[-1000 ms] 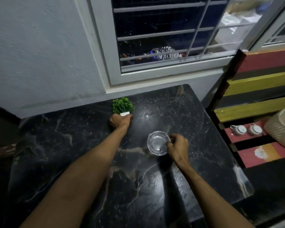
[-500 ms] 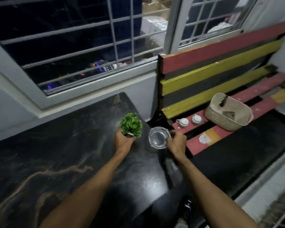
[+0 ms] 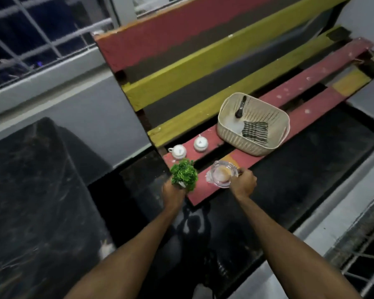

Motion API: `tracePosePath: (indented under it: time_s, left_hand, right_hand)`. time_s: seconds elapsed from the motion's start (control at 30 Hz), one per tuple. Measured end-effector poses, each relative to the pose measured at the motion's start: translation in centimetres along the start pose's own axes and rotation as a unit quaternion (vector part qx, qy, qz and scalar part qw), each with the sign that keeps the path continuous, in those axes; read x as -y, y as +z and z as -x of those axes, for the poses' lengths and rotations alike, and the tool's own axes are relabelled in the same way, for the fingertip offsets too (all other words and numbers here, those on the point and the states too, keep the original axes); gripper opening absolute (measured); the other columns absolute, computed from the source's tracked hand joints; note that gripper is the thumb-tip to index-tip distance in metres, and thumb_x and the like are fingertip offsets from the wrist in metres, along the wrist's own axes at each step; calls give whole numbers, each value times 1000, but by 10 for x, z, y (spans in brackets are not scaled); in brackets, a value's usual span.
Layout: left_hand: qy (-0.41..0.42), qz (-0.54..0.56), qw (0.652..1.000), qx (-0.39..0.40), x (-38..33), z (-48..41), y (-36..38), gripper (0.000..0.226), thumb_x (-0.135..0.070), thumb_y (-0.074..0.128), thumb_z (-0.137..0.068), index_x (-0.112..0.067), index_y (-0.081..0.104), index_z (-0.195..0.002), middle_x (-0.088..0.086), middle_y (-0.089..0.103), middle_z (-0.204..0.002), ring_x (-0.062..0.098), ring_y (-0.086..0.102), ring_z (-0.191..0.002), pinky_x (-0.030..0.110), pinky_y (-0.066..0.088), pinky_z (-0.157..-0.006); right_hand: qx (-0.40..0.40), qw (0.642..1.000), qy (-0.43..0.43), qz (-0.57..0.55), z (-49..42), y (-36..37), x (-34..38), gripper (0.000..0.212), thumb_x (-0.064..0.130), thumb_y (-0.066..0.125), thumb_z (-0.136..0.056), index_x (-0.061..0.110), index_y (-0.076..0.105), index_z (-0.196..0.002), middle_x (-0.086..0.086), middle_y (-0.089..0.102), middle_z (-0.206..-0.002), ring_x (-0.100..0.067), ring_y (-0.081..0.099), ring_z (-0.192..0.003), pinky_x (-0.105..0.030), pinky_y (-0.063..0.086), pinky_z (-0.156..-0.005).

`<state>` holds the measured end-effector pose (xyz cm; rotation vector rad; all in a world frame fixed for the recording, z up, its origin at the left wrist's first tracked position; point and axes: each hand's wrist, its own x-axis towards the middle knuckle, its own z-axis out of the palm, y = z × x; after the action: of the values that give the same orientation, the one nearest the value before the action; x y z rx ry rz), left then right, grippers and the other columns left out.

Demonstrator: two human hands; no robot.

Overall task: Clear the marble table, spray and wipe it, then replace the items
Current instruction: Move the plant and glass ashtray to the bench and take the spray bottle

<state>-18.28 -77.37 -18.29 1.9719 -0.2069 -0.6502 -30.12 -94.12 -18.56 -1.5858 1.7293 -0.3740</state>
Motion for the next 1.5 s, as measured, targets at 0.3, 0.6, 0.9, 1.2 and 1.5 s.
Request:
tracePosePath:
  time_s: [0.3,0.6,0.9,1.2,1.5]
  left_hand:
    - [-53,-61,996,-24,85,-43,96,30,18,63,-71,0,71,-93,6,68,-83,18,60,-78,14,43,-59]
    - [-30,-79,996,16,97,-52,105,55,21,65,-68,-7,68,-116,2,70,-106,23,66,-103,16,49,-82]
    - [-11,-121,991,55,59,-29,52,92,-5,81,-65,-20,42,-147,4,59,-138,26,57,-126,53,52,-102]
    - [85,-115,977,156,-100,-27,28,77,-11,70,-79,-17,41,-150,8,49,-147,19,50,-130,39,45,-106]
    - [104,-82,973,190,-178,-112,146,58,-14,78,-82,-33,48,-128,-22,59,-110,-17,59,-96,8,48,-78]
  right_hand:
    - [30,1000,-2,-5,-97,78,-76,26,-3,56,-77,1,71,-98,-22,69,-105,-41,59,-105,-36,44,-85]
    - [65,997,-44,-7,-108,93,-89,21,5,74,-74,4,69,-94,-16,72,-99,-35,65,-94,-35,49,-81]
    - [98,994,-46,23,-71,29,-64,26,12,74,-76,9,67,-101,-10,64,-100,-32,63,-99,-41,52,-87]
    - [31,989,-141,28,-35,-60,36,40,12,71,-84,7,63,-123,-10,64,-120,-28,58,-114,-40,48,-96]
    - [40,991,-130,-5,-160,-67,62,50,7,68,-83,6,57,-132,-9,59,-125,-25,54,-117,-32,43,-97]
